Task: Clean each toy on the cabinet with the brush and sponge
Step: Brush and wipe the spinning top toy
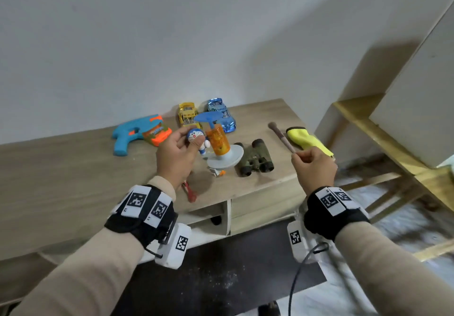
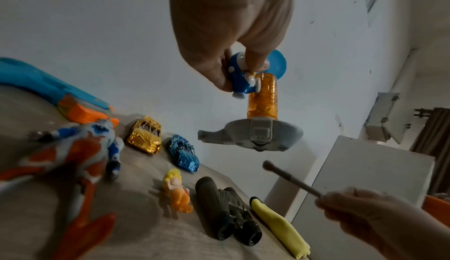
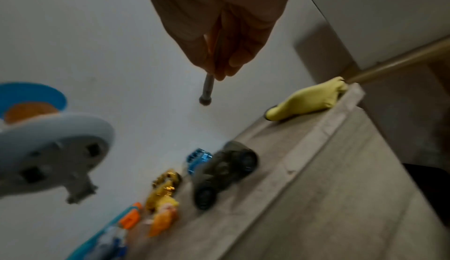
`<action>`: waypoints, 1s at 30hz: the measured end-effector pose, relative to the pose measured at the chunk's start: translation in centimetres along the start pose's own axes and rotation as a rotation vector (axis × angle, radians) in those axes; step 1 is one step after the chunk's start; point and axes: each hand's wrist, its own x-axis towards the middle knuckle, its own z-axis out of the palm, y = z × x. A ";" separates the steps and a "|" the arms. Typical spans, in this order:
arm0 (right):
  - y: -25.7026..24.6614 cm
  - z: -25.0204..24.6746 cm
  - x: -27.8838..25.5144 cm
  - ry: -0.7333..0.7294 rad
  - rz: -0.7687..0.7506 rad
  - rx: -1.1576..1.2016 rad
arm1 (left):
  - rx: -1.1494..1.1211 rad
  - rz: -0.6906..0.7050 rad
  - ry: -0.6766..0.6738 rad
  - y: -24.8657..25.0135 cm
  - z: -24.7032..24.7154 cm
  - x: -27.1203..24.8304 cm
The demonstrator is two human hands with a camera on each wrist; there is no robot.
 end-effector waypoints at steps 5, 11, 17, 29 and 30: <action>5.3 2.4 6.2 -0.127 0.060 -0.144 | 0.038 -0.044 0.050 -1.4 5.5 1.2; 8.1 5.3 10.7 -0.291 0.017 -0.198 | 0.064 -0.093 0.117 -2.0 9.6 1.6; 8.9 5.5 12.9 -0.400 -0.071 -0.277 | 0.106 -0.082 0.129 -2.1 11.6 2.3; 11.6 4.2 17.8 -0.433 -0.284 -0.378 | 0.116 -0.027 0.056 -1.7 12.8 2.2; 11.4 3.9 17.9 -0.449 -0.281 -0.350 | 0.117 -0.018 0.052 -1.6 12.6 2.3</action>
